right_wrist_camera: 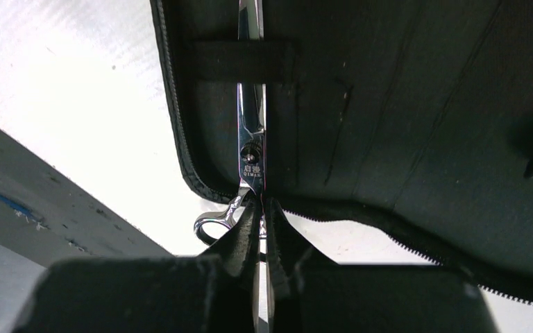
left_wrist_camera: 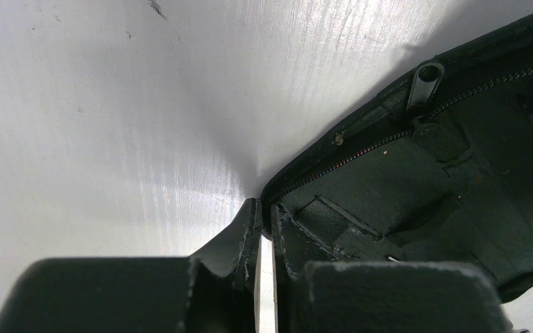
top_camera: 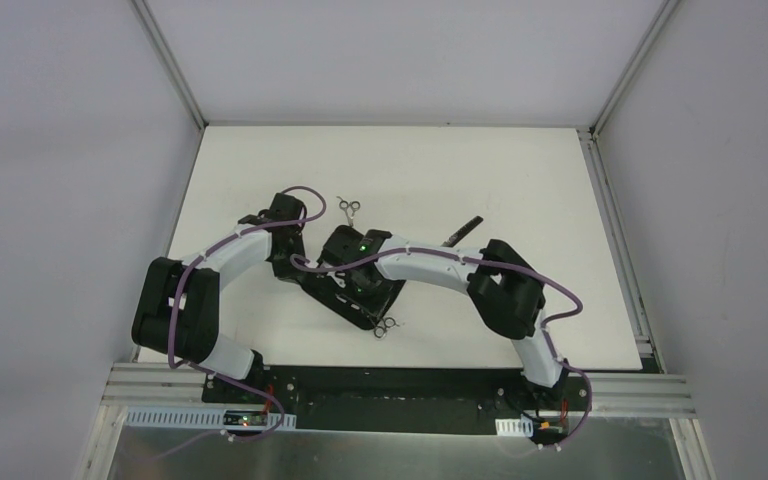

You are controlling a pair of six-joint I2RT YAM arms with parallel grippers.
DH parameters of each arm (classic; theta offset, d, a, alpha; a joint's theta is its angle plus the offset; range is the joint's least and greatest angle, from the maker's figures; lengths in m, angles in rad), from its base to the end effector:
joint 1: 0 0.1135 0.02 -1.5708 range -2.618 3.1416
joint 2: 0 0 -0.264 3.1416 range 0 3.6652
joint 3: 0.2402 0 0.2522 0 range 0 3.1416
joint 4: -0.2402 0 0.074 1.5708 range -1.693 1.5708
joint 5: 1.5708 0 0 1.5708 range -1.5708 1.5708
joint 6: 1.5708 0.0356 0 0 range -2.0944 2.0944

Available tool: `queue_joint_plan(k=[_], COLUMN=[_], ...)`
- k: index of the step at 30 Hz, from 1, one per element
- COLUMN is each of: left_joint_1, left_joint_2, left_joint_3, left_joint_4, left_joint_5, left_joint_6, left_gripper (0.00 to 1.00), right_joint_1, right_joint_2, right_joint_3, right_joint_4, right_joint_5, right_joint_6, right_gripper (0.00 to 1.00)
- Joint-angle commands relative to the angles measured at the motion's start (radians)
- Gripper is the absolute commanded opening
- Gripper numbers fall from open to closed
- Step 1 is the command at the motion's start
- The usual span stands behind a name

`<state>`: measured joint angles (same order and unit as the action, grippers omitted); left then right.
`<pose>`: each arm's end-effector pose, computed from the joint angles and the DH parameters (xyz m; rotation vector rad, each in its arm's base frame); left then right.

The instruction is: Sort the hair-cutting tools

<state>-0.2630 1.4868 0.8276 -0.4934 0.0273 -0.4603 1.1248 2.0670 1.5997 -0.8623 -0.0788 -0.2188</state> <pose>0.2631 -0.0718 0.1738 -0.2629 2.7373 -0.2416 0.1776 0.3779 0.1826 -1.8457 2.2985 0.2608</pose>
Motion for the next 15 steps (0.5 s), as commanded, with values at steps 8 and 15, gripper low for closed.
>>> queue_joint_plan(k=[8,15], left_joint_1=[-0.03,-0.038], left_joint_2=[0.031,0.037], left_joint_3=[-0.003,-0.003], left_joint_4=[0.001,0.001], left_joint_5=[0.054,0.057], left_joint_6=[0.004,0.005], left_gripper=[0.05,0.06], right_joint_1=[0.016,0.024], right_joint_2=[0.063,0.095], right_joint_3=[0.128,0.164], right_joint_4=[0.021,0.022], right_joint_5=[0.057,0.073], right_joint_6=[-0.058,-0.061], right_gripper=[0.0,0.0])
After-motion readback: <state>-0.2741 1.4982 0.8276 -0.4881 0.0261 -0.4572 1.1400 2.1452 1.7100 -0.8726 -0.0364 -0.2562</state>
